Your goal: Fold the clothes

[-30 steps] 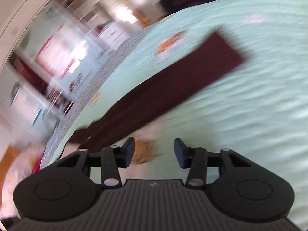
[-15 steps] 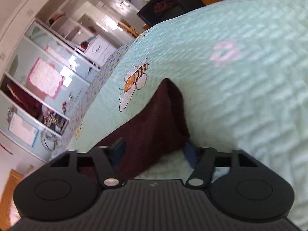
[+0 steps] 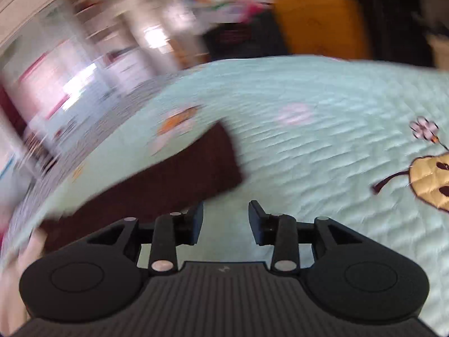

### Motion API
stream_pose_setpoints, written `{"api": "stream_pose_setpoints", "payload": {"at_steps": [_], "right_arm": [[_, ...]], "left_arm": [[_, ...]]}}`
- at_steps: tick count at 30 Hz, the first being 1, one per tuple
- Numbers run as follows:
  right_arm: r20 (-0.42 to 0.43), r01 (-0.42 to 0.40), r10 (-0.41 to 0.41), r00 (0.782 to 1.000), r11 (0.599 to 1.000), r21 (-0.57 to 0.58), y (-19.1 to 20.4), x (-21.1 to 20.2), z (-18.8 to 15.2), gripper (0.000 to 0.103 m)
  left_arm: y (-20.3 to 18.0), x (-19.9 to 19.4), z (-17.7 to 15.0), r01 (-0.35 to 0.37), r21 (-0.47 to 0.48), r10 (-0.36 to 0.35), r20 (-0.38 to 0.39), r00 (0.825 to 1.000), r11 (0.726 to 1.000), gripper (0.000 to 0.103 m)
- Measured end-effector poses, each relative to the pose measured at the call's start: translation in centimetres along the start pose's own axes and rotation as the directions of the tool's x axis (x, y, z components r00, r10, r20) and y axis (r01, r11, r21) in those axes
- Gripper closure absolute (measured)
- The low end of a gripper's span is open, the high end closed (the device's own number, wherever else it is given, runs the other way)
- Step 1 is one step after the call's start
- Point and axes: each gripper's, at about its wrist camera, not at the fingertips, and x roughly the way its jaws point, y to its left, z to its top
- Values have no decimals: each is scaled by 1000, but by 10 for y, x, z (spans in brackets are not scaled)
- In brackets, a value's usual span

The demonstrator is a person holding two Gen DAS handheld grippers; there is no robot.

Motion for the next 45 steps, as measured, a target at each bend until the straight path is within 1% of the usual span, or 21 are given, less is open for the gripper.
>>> {"api": "stream_pose_setpoints", "payload": {"at_steps": [1, 2, 3, 5, 7, 9, 13, 15, 21, 22, 23, 26, 29, 30, 32, 34, 37, 40, 43, 44, 45], "right_arm": [[-42, -92, 87, 995, 987, -133, 27, -12, -18, 60], [-96, -186, 166, 981, 948, -259, 54, -24, -37, 52], [-155, -277, 236, 959, 886, -373, 81, -36, -55, 46], [-232, -412, 340, 911, 731, -543, 130, -61, -93, 45], [-249, -436, 374, 893, 584, -684, 176, -82, -125, 45], [-250, -416, 382, 890, 451, -790, 209, -88, -149, 44], [-236, -373, 372, 898, 355, -858, 242, -86, -166, 44], [-254, -371, 352, 901, 321, -871, 252, -84, -172, 44], [-178, -237, 257, 950, 220, -946, 270, -74, -199, 43], [-165, -220, 252, 953, 205, -954, 272, -72, -202, 43], [-148, -203, 253, 956, 211, -956, 273, -72, -204, 43], [-71, -150, 272, 960, 280, -948, 278, -72, -198, 43], [-35, -119, 266, 963, 303, -946, 286, -68, -197, 39], [-27, -110, 262, 965, 308, -945, 288, -66, -198, 39], [-48, -111, 227, 973, 274, -955, 293, -58, -205, 40], [-39, -96, 209, 977, 272, -958, 293, -56, -211, 41], [1, -60, 189, 982, 318, -946, 292, -55, -209, 46], [-5, -71, 186, 983, 351, -934, 290, -55, -207, 57], [-1, -64, 188, 982, 330, -942, 291, -52, -211, 69], [1, -61, 188, 982, 325, -944, 291, -51, -212, 78], [4, -59, 184, 983, 336, -940, 290, -51, -210, 94]], "left_arm": [[0, -1, -1, 17, -15, -17, 3, 1000, 1000, 12], [1, -4, -1, 37, -30, -37, 8, 999, 999, 12], [2, -6, -2, 46, -38, -45, 14, 999, 998, 12], [1, -11, -3, 35, -30, -34, 27, 999, 999, 12], [1, -16, -5, 8, -10, -8, 38, 999, 1000, 12], [5, -21, -8, -19, -7, 19, 43, 999, 1000, 12], [23, -26, -18, -20, -56, 22, 28, 999, 998, 11], [31, -26, -25, -11, -78, 12, 14, 1000, 997, 11], [44, -31, -48, 7, -87, -8, -8, 1000, 996, 11], [47, -33, -53, 12, -92, -13, -13, 1000, 996, 11], [49, -34, -58, 16, -96, -17, -17, 1000, 995, 11], [57, -35, -71, 19, -112, -22, -25, 999, 994, 11], [64, -34, -75, 20, -142, -24, -31, 999, 990, 11], [67, -33, -75, 21, -156, -26, -31, 999, 988, 11], [72, -34, -74, 29, -177, -33, -22, 999, 984, 11], [74, -34, -74, 36, -181, -39, -15, 999, 983, 11], [75, -33, -74, 41, -180, -44, -13, 999, 983, 11], [76, -30, -75, 51, -184, -55, -17, 998, 982, 11], [74, -28, -74, 57, -183, -61, -18, 998, 982, 11], [74, -28, -73, 58, -181, -62, -18, 998, 982, 11], [73, -28, -73, 58, -177, -62, -20, 998, 982, 11]]}}
